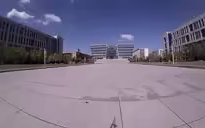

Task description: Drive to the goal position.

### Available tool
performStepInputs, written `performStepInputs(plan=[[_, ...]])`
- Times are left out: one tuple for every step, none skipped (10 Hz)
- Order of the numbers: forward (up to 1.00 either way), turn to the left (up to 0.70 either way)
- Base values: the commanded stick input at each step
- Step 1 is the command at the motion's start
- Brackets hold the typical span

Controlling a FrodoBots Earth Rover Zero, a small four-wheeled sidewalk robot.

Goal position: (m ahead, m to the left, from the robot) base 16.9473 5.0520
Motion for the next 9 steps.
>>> performStepInputs(plan=[[0.70,0.00],[0.70,0.00],[0.70,0.00],[0.70,0.00],[0.70,0.00],[0.70,0.00],[0.70,0.00],[0.70,0.00],[0.70,0.00]])
